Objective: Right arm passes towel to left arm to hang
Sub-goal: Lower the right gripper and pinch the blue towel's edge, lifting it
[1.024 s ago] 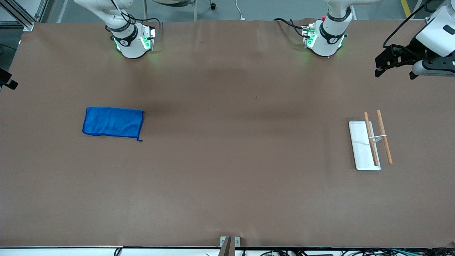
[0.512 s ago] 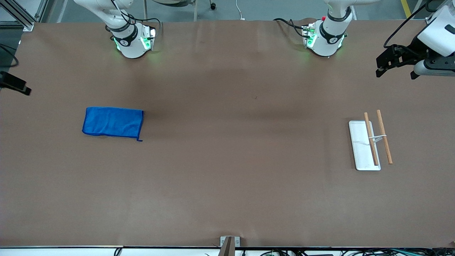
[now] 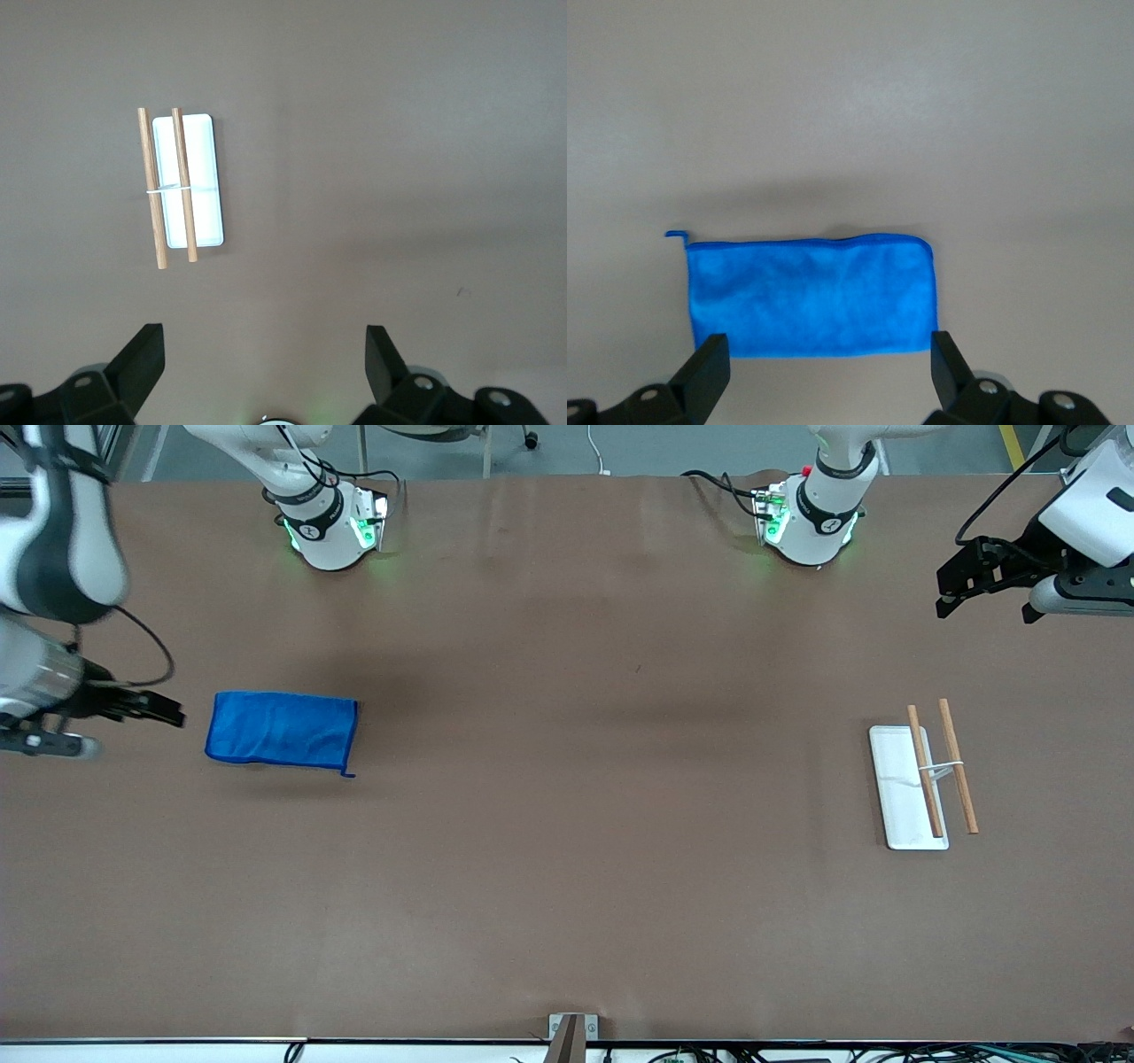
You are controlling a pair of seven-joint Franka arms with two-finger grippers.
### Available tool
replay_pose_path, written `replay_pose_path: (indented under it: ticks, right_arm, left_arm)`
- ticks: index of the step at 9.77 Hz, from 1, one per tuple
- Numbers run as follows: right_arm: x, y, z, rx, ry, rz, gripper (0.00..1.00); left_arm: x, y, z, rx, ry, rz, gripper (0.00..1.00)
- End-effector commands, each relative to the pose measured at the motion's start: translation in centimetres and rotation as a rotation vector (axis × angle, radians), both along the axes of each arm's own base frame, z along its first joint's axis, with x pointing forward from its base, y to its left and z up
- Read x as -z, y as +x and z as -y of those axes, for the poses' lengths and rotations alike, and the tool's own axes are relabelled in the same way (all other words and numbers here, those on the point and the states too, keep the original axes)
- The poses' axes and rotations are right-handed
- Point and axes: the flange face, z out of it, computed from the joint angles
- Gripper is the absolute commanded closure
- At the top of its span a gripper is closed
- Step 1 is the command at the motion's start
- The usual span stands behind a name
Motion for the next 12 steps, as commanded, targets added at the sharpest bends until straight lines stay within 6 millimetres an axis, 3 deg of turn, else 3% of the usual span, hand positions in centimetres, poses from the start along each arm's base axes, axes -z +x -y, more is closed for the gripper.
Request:
replay_pose_path:
  ticks: [1, 3, 6, 9, 11, 12]
  right_arm:
    - [6.6, -4.2, -1.4, -0.037, -0.018, 0.083, 0.00]
    - [13.0, -5.0, -1.5, -0.058, -0.029, 0.096, 0.01]
    - [18.2, -5.9, -1.4, -0.085, -0.043, 0.134, 0.05]
    - [20.3, -7.8, -0.2, -0.095, -0.042, 0.126, 0.16]
    - [21.0, -8.7, -0.3, -0.093, -0.037, 0.104, 0.41]
    - [21.0, -8.7, -0.3, -0.090, -0.037, 0.101, 0.71]
  left_arm:
    - [1.3, 0.4, 0.5, 0.013, 0.005, -0.029, 0.00]
    - [1.4, 0.4, 0.5, 0.019, 0.004, -0.033, 0.00]
    - [1.4, 0.4, 0.5, 0.021, 0.004, -0.033, 0.00]
    - [1.4, 0.4, 0.5, 0.022, 0.004, -0.033, 0.00]
    - [1.4, 0.4, 0.5, 0.022, 0.003, -0.031, 0.00]
    - [1.4, 0.4, 0.5, 0.022, 0.003, -0.033, 0.00]
